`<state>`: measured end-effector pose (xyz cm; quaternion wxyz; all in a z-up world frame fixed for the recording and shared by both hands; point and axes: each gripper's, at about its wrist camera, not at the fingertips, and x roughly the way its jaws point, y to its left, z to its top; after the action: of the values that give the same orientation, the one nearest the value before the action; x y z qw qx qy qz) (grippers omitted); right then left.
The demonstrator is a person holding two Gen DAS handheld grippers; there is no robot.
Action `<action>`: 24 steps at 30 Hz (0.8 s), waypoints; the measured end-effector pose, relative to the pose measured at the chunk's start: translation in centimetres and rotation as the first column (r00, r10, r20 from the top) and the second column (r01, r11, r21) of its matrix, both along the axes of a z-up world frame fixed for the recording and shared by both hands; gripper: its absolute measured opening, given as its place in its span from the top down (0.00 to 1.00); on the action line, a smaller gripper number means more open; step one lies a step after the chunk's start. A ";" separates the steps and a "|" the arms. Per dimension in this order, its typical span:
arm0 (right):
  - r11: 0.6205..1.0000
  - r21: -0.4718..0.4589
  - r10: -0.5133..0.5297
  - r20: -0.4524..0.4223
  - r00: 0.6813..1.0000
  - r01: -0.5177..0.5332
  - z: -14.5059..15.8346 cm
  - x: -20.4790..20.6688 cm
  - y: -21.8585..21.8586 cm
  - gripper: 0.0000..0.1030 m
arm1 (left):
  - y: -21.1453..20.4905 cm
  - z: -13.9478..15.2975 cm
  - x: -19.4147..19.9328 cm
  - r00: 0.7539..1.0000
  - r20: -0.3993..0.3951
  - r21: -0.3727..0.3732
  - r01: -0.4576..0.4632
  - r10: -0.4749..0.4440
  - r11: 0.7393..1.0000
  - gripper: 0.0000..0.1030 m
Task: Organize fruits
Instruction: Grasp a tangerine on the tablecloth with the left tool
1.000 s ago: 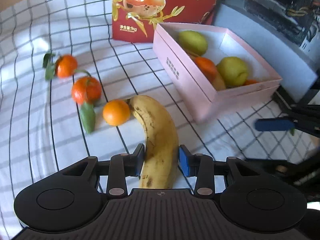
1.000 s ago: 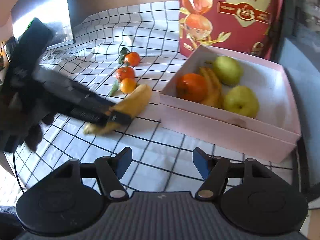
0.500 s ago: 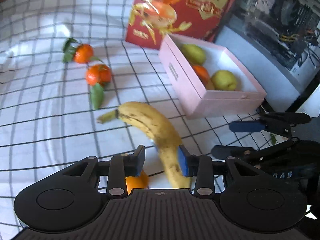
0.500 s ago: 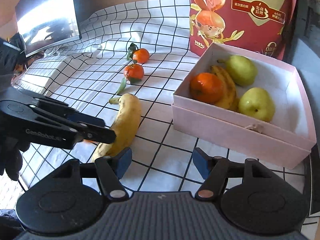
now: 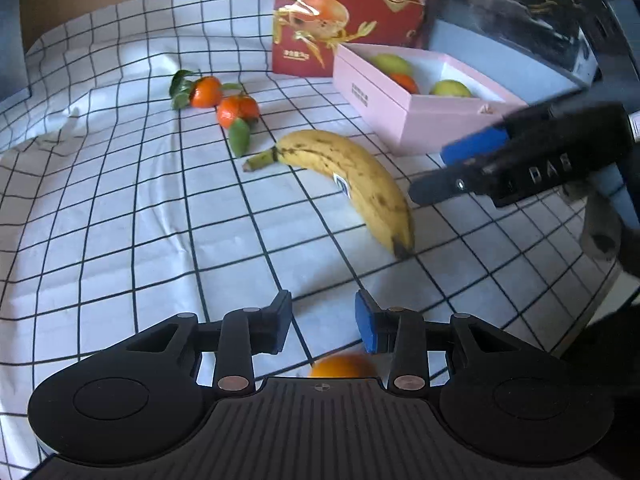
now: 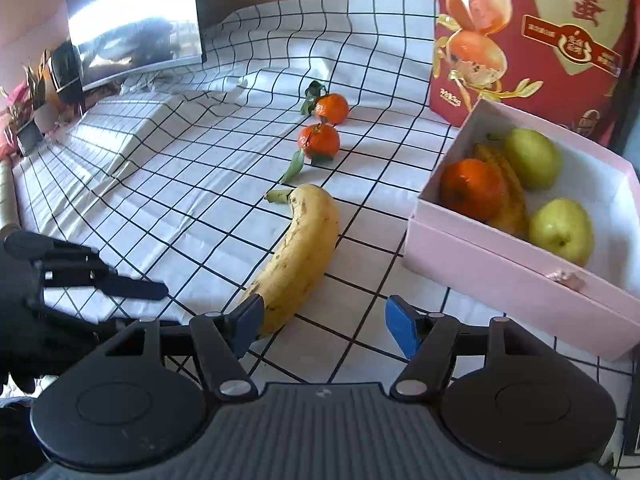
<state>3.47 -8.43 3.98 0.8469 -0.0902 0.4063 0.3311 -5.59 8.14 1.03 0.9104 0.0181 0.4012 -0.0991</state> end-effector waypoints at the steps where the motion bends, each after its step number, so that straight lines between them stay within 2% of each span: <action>1: 1.000 -0.009 0.007 0.004 1.000 -0.007 0.0 0.1 0.2 0.34 | 0.2 -0.1 0.0 1.000 0.002 -0.014 -0.006 0.006 1.000 0.62; 7: 0.999 -0.034 0.015 0.006 1.000 -0.015 0.1 0.1 0.8 0.34 | 1.4 -0.4 0.9 0.998 0.031 -0.083 -0.044 0.046 0.996 0.62; 12: 0.999 -0.038 -0.008 0.005 1.000 0.009 0.0 0.2 0.9 0.34 | 2.7 -0.5 1.8 0.997 0.021 -0.172 -0.075 0.080 0.982 0.62; 20: 0.997 -0.036 -0.069 0.009 0.998 0.069 0.1 0.3 0.1 0.34 | 4.2 0.1 3.3 0.996 -0.031 -0.238 -0.086 0.081 0.967 0.63; 22: 0.996 -0.038 -0.079 0.012 0.997 0.080 0.1 0.2 -0.2 0.34 | 4.8 0.7 3.2 0.996 -0.049 -0.235 -0.087 0.078 0.968 0.63; 24: 0.996 -0.033 -0.083 0.004 0.997 0.083 0.1 0.2 -0.5 0.34 | 5.1 1.5 2.7 0.997 -0.045 -0.196 -0.071 0.063 0.978 0.63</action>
<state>3.64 -8.92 4.05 0.8588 -0.0875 0.4141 0.2887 -2.90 13.21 2.53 0.9026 -0.0878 0.4073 -0.1080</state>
